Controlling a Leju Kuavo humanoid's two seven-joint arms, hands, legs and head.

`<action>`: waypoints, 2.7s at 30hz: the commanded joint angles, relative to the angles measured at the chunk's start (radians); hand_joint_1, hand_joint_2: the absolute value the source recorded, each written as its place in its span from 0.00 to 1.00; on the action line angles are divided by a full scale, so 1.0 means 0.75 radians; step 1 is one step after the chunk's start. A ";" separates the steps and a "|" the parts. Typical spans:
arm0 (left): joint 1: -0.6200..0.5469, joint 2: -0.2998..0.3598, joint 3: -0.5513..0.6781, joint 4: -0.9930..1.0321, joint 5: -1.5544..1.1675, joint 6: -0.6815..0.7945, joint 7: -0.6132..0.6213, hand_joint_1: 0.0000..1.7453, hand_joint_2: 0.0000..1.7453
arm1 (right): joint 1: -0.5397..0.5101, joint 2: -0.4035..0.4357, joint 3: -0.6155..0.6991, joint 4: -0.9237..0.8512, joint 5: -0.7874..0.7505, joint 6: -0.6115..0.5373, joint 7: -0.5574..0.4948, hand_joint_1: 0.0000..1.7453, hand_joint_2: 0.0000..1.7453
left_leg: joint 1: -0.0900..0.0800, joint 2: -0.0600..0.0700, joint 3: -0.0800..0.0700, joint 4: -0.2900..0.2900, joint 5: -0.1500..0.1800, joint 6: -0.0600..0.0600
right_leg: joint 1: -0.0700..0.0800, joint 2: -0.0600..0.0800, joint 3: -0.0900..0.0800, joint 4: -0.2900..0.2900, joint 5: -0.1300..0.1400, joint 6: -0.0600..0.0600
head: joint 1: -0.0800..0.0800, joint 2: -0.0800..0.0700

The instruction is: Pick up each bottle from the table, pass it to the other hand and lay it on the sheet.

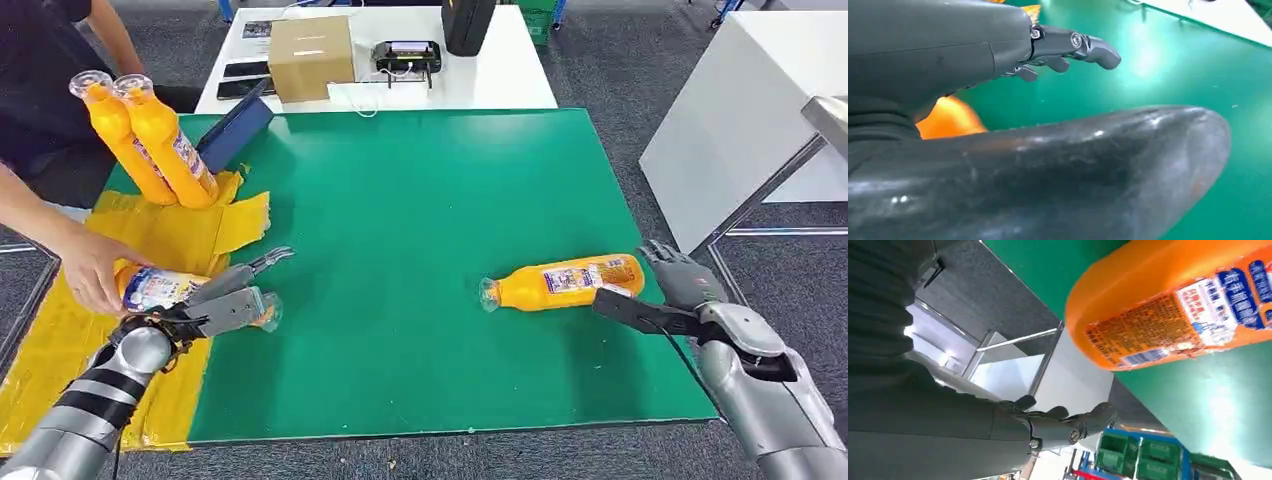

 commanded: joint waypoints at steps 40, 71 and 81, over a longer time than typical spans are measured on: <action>-0.264 -0.105 -0.233 0.126 0.112 -0.036 0.003 0.00 0.00 | -0.370 0.231 0.650 0.783 0.066 0.156 -0.192 1.00 1.00 | 0.006 -0.003 0.018 -0.001 0.000 -0.002 | 0.004 0.002 0.017 -0.004 -0.001 -0.003 | 0.000 0.000; 0.296 -0.497 0.003 -0.699 0.641 0.081 0.191 0.00 1.00 | 0.153 0.789 0.277 -0.396 -0.878 -0.286 -0.042 1.00 1.00 | 0.004 0.000 0.001 0.000 -0.003 -0.007 | 0.003 0.005 0.000 0.000 -0.004 -0.005 | 0.000 0.000; 0.328 -0.514 -0.067 -0.741 0.663 0.062 0.187 0.00 1.00 | 0.132 0.742 0.491 -0.433 -0.591 -0.368 -0.060 1.00 1.00 | 0.004 0.001 0.001 0.000 -0.003 -0.006 | 0.003 0.006 0.000 0.000 -0.004 -0.005 | 0.000 0.000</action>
